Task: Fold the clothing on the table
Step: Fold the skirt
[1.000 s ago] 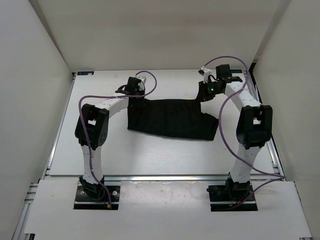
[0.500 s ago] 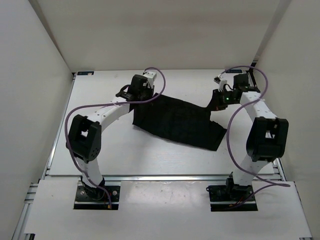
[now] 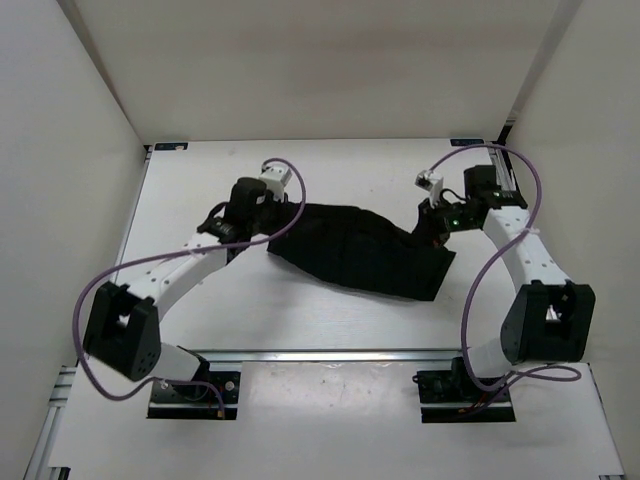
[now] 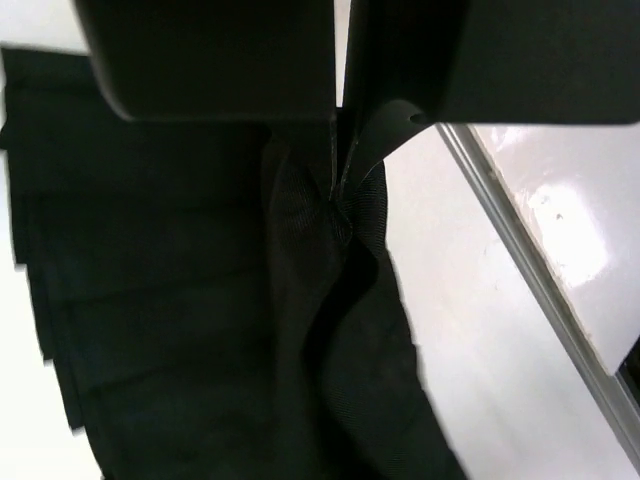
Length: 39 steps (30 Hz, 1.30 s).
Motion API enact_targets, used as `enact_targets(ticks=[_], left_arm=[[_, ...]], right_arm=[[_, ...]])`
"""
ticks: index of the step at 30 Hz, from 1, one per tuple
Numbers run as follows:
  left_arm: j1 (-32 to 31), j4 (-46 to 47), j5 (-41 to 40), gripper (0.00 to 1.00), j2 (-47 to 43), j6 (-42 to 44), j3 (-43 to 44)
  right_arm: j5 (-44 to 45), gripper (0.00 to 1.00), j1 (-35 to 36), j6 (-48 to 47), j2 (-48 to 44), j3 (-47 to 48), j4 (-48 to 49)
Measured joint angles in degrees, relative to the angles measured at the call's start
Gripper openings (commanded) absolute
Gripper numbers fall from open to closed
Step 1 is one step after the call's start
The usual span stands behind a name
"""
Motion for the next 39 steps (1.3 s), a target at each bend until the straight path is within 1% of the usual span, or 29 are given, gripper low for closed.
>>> enact_targets(ticks=[5, 8, 12, 14, 16, 18, 23, 26, 30, 35, 39], left_arm=[[-0.11, 1.16, 3.06, 0.0, -11.47, -2.05, -11.08], [0.96, 3.45, 5.46, 0.0, -18.03, -4.48, -16.44], [2.43, 5.31, 6.58, 0.0, -23.02, -7.56, -20.0], [2.49, 5.53, 6.47, 0.0, -23.71, -8.44, -20.44], [2.34, 5.88, 6.4, 0.0, -23.43, -9.25, -20.41], [2.14, 5.92, 6.36, 0.0, -22.56, -9.84, -20.11], [2.1, 5.22, 6.71, 0.0, -15.98, -10.93, -14.88], [2.45, 5.2, 7.06, 0.0, -11.45, -11.32, -11.63], [3.65, 4.48, 7.41, 0.0, -4.24, -11.34, -7.13], [4.7, 3.52, 7.34, 0.0, 6.12, -11.21, -0.31], [4.76, 3.69, 7.26, 0.0, 11.17, -11.3, 1.55]], right_arm=[[-0.31, 0.0, -5.16, -3.26, -6.47, -5.97, -1.57], [-0.28, 0.0, -7.39, -4.7, -13.53, -11.45, -0.42], [1.6, 0.0, -4.85, -5.49, -23.41, -18.4, 1.9], [2.69, 0.0, -3.69, -5.44, -25.94, -19.89, 2.23], [3.04, 0.0, -3.76, -5.42, -25.99, -19.96, 2.4], [2.4, 0.0, -5.03, -5.46, -23.63, -19.1, 1.57], [-0.94, 0.0, -10.1, -4.92, -9.92, -12.2, -2.27], [-2.19, 0.0, -11.15, -3.04, -3.82, -10.4, -2.64], [-2.01, 0.0, -10.16, 0.61, -0.79, -10.54, -1.4], [-1.4, 0.0, -9.33, 5.88, 1.33, -10.51, 3.15], [-1.07, 0.0, -10.32, 9.55, 7.08, -8.55, 5.64]])
